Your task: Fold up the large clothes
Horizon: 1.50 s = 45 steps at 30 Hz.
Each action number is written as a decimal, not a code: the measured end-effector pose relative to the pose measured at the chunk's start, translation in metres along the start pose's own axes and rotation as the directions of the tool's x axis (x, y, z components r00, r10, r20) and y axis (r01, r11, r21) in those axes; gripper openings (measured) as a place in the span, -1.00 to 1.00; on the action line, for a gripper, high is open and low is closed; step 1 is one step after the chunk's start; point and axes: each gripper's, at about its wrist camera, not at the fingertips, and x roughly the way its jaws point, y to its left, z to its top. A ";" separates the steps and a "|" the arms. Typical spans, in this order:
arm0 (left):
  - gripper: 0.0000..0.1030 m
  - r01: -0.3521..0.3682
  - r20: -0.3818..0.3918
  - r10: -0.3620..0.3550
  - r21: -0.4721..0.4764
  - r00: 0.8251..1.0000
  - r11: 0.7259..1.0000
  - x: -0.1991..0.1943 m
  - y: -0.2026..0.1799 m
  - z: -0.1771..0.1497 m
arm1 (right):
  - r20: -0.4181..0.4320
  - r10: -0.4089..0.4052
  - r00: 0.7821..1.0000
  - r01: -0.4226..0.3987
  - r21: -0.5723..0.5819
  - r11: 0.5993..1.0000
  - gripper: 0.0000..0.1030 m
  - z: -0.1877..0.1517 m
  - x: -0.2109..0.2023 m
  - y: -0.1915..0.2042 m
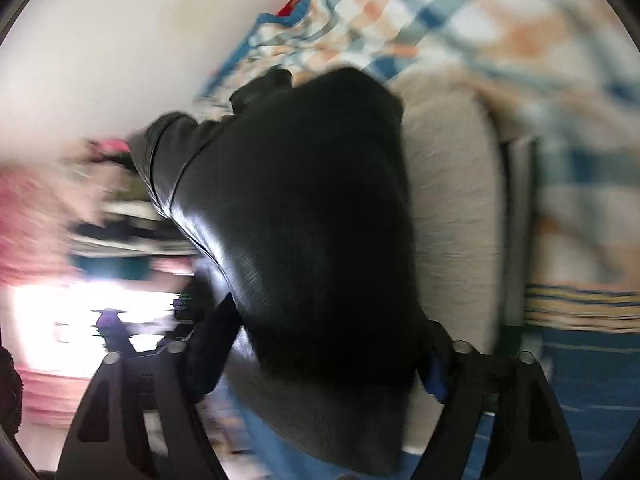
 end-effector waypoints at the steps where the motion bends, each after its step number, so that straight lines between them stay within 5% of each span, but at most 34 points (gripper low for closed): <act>1: 0.18 -0.041 0.007 0.041 0.031 0.999 0.999 -0.002 -0.002 0.000 | 0.018 -0.066 0.998 0.067 -0.016 0.998 0.75 -0.004 -0.003 0.004; 2: 0.61 -0.085 0.017 0.084 0.059 0.996 0.995 -0.005 -0.004 -0.001 | 0.049 -0.158 0.986 0.160 -0.034 0.987 0.77 -0.014 -0.010 0.015; 3: 0.80 -0.121 0.026 0.120 0.085 0.992 0.989 -0.010 -0.006 -0.002 | 0.090 -0.251 0.964 0.256 -0.047 0.966 0.78 -0.027 -0.017 0.027; 7: 0.81 -0.215 0.045 0.211 0.157 0.976 0.964 -0.034 -0.010 -0.012 | 0.188 -0.512 0.838 0.530 -0.063 0.846 0.82 -0.075 -0.027 0.065; 9: 0.87 -0.248 0.069 0.239 0.185 0.969 0.951 -0.052 -0.012 -0.019 | 0.207 -0.572 0.793 0.592 -0.043 0.805 0.83 -0.100 -0.032 0.084; 15: 0.92 -0.264 0.123 0.240 0.245 0.963 0.933 -0.121 -0.014 -0.040 | 0.266 -0.637 0.724 0.657 0.014 0.753 0.84 -0.170 -0.070 0.136; 26: 0.92 -0.170 0.166 0.128 0.269 0.978 0.948 -0.282 -0.010 -0.087 | 0.402 -0.637 0.658 0.671 0.072 0.738 0.84 -0.311 -0.213 0.250; 33: 0.92 -0.119 0.211 0.054 0.308 0.976 0.944 -0.385 -0.008 -0.117 | 0.492 -0.635 0.596 0.681 0.109 0.724 0.84 -0.413 -0.306 0.323; 37: 0.92 -0.100 0.228 0.027 0.315 0.973 0.944 -0.435 0.000 -0.134 | 0.516 -0.618 0.593 0.657 0.133 0.742 0.84 -0.465 -0.350 0.353; 45: 0.92 -0.083 0.268 -0.007 0.325 0.963 0.942 -0.511 0.005 -0.168 | 0.589 -0.589 0.553 0.654 0.131 0.745 0.84 -0.552 -0.418 0.402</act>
